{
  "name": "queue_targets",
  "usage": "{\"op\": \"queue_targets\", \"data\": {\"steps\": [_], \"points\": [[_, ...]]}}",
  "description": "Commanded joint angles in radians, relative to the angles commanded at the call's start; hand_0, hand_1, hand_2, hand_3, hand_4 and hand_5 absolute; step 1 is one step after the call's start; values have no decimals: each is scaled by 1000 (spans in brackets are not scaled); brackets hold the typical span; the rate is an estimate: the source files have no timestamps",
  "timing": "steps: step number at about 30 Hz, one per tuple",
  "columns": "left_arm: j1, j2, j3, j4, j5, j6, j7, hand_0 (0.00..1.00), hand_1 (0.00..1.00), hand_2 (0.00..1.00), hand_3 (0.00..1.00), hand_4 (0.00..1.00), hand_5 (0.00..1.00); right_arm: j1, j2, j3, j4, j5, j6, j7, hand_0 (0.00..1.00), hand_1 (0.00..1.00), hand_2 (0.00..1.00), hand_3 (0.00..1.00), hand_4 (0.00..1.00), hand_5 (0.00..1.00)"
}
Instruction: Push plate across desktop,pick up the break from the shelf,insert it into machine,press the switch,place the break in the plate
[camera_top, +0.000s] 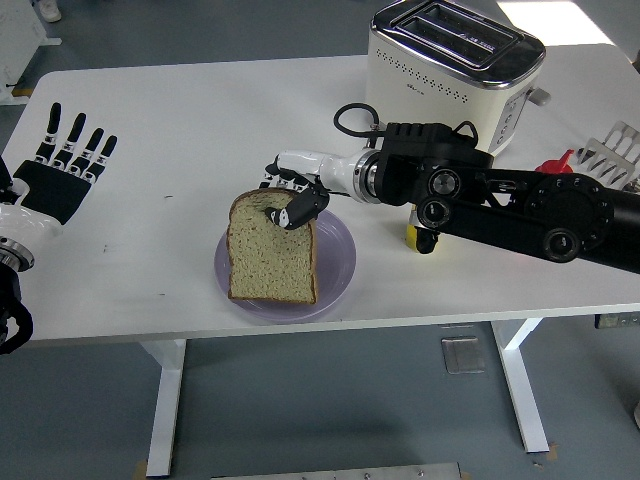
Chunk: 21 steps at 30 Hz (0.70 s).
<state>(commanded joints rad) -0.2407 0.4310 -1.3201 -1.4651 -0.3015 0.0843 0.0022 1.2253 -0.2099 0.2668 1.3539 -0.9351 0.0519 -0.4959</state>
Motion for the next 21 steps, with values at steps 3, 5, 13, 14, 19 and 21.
{"op": "queue_targets", "data": {"steps": [3, 5, 13, 14, 19, 21], "points": [[-2, -1, -5, 9, 8, -1, -1, 998, 998, 998, 475, 988, 998, -1, 4, -8, -11, 14, 9, 22, 307, 384, 422, 390, 183, 2], [-2, -2, -11, 18, 12, -1, -2, 998, 998, 998, 475, 988, 998, -1, 7, -15, -20, 18, 11, 32, 307, 384, 422, 390, 183, 2], [-2, -1, -20, 27, 16, -3, -1, 998, 998, 998, 496, 994, 998, -1, 14, -29, -46, 25, 9, 57, 321, 398, 435, 386, 182, 2], [-2, -2, -19, 28, 17, -3, 0, 998, 998, 998, 496, 994, 998, -2, 15, -31, -49, 25, 9, 60, 321, 398, 435, 386, 182, 2], [-2, -3, -18, 28, 19, -5, 2, 998, 998, 432, 378, 998, 998, -5, 17, -38, -60, 25, 9, 70, 341, 410, 448, 380, 175, 2], [-2, -3, -18, 28, 20, -5, 2, 998, 998, 433, 331, 998, 998, -6, 18, -41, -65, 25, 9, 74, 376, 448, 459, 394, 176, 2]]}}
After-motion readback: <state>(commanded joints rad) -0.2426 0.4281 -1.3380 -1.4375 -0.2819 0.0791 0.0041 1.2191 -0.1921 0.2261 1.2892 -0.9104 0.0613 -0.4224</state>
